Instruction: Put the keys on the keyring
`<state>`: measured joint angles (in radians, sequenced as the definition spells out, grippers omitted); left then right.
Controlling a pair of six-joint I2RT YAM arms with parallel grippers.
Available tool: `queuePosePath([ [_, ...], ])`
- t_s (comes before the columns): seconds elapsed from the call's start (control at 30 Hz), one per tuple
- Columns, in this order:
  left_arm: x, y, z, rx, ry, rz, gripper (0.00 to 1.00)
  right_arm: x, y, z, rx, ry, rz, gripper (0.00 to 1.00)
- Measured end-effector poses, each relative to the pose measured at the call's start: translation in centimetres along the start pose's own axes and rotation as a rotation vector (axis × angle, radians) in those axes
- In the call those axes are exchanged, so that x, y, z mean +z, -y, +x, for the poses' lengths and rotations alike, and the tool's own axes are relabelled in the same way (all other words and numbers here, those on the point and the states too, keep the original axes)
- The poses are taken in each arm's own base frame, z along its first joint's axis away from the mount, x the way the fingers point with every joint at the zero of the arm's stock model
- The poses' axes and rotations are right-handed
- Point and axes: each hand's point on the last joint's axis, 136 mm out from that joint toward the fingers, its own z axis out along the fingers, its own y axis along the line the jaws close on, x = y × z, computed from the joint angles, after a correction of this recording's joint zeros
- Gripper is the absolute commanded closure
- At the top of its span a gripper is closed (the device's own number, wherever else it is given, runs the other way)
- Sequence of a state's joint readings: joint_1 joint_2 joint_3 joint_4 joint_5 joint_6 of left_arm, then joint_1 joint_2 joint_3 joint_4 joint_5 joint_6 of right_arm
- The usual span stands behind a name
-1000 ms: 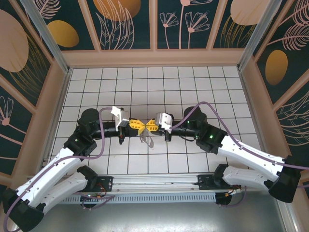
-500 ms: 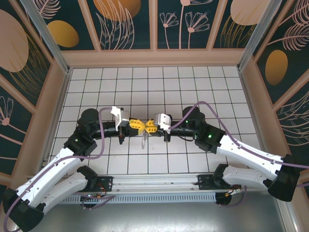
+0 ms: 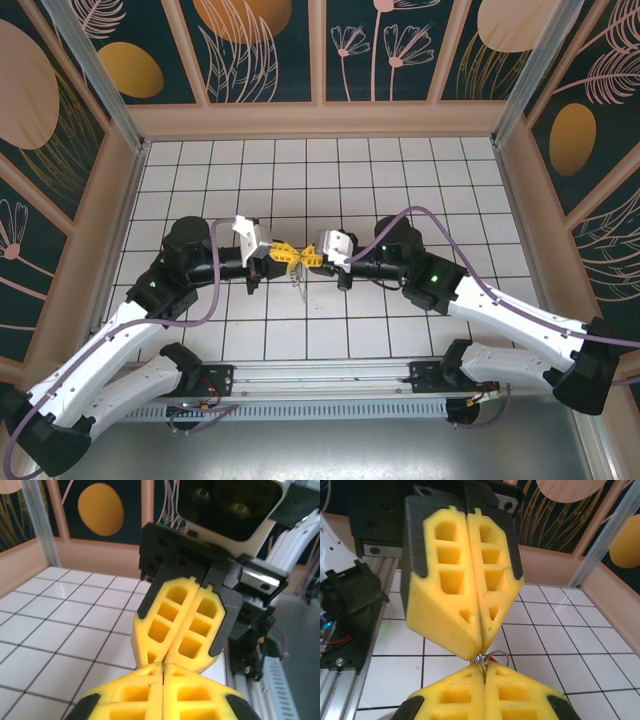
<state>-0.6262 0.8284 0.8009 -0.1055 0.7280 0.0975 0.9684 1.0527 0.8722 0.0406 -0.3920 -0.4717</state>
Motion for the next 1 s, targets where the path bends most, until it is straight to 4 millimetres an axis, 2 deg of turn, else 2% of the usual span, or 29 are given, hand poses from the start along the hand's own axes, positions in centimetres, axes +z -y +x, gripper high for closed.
queuePosePath([
  [0.2,-0.6,-1.8,-0.1,0.047,-0.114,-0.110,0.76,0.5,1.4,1.5,-0.006,-0.126,0.050,1.00],
  [0.4,-0.7,-2.1,2.4,0.042,-0.225,-0.122,0.75,0.7,1.3,3.4,0.003,-0.227,0.035,1.00],
  [1.0,0.1,-1.1,2.8,0.050,-0.188,-0.035,0.75,1.3,0.1,3.5,0.023,-0.239,-0.051,1.00],
])
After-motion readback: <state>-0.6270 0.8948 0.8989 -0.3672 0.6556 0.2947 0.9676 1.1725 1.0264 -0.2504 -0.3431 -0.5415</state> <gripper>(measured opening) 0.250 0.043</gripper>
